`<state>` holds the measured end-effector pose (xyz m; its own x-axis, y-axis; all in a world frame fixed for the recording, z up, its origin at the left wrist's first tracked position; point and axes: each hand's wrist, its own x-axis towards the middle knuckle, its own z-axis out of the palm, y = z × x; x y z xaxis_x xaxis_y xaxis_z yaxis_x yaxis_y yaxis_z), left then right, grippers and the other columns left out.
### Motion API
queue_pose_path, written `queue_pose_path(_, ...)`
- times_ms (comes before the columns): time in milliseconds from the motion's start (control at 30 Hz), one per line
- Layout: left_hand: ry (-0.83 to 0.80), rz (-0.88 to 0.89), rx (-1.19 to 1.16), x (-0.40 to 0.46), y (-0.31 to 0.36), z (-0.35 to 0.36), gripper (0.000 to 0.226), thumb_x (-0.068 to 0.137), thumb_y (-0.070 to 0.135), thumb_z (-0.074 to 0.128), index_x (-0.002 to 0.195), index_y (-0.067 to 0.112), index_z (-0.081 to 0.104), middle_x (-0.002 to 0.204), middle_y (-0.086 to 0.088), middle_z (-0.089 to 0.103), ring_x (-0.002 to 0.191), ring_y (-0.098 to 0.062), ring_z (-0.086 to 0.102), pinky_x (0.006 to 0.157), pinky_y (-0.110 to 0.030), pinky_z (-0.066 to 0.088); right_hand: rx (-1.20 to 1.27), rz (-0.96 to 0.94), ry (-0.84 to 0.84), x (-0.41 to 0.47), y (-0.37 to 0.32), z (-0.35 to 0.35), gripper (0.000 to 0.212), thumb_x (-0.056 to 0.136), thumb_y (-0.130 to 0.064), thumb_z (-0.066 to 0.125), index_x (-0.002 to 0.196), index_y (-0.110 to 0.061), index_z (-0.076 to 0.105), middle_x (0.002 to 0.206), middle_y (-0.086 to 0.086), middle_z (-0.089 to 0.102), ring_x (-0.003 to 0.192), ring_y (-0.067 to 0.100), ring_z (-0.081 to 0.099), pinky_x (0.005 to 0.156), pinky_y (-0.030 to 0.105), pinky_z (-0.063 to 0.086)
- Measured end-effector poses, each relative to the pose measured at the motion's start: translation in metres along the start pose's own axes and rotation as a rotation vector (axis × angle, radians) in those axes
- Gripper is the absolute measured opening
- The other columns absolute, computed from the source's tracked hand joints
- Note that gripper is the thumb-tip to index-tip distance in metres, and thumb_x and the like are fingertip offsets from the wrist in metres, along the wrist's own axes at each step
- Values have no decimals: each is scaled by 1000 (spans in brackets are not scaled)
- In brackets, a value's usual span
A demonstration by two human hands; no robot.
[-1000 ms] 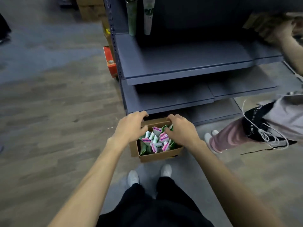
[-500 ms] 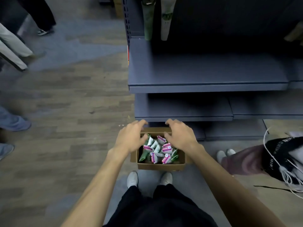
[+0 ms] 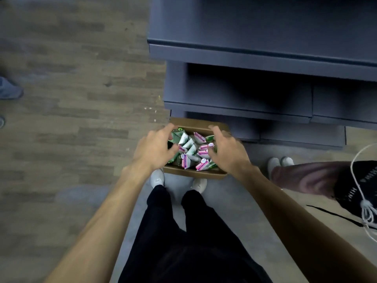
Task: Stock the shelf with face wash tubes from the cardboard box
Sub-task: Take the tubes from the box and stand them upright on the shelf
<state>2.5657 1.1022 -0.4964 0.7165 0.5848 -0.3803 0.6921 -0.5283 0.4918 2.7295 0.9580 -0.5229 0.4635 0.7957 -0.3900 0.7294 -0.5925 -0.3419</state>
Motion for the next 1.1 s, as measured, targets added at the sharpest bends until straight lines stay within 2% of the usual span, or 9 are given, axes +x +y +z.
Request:
queue_pose_path(100, -18, -18, -5, 1, -9, 1, 43, 86, 27, 62, 128, 27, 52, 107, 4, 65, 102, -23, 62, 81, -38, 52, 16, 5, -23, 2, -2, 11, 51, 90, -27, 59, 134, -25, 33, 105, 6, 62, 86, 28, 64, 72, 38, 54)
queue_pose_path(233, -63, -35, -11, 5, -20, 5, 43, 85, 27, 63, 127, 25, 53, 106, 3, 67, 103, -24, 62, 84, -39, 52, 24, 0, -62, 11, -2, 22, 49, 91, -24, 60, 134, -20, 38, 112, 10, 61, 97, 31, 62, 73, 31, 42)
queue_pose_path(400, -87, -52, -7, 10, -41, 22, 41, 84, 24, 62, 125, 22, 56, 99, 3, 67, 98, -26, 62, 84, -42, 53, 56, -8, -104, 25, -4, 51, 50, 87, -23, 61, 132, -20, 40, 113, 12, 62, 102, 38, 61, 83, 41, 49)
queue_pose_path(567, -160, -22, -29, 25, -62, 53, 37, 82, 19, 64, 119, 17, 58, 92, 1, 63, 93, -29, 62, 81, -44, 53, 50, 25, -145, 37, 4, 81, 59, 87, -21, 61, 140, -24, 35, 111, 11, 64, 101, 37, 62, 81, 39, 48)
queue_pose_path(667, -233, -30, 0, 41, -75, 72, 35, 83, 19, 65, 118, 18, 59, 96, -1, 64, 92, -28, 62, 82, -43, 54, 30, 59, -171, 44, 13, 103, 60, 88, -20, 62, 141, -23, 35, 114, 12, 65, 102, 37, 62, 81, 40, 50)
queue_pose_path(867, -332, -35, 72, 72, -93, 110, 37, 82, 23, 67, 118, 20, 59, 102, -2, 67, 93, -27, 62, 81, -44, 54, -8, 155, -195, 50, 51, 139, 46, 82, -13, 61, 127, -16, 49, 120, 17, 62, 104, 42, 61, 80, 42, 50)
queue_pose_path(1100, -433, -76, 165, 85, -91, 163, 33, 84, 31, 65, 116, 25, 58, 111, -1, 67, 104, -27, 61, 83, -40, 53, -59, 144, -242, 51, 81, 172, 36, 87, -15, 58, 122, -14, 50, 114, 16, 62, 99, 40, 62, 72, 40, 47)
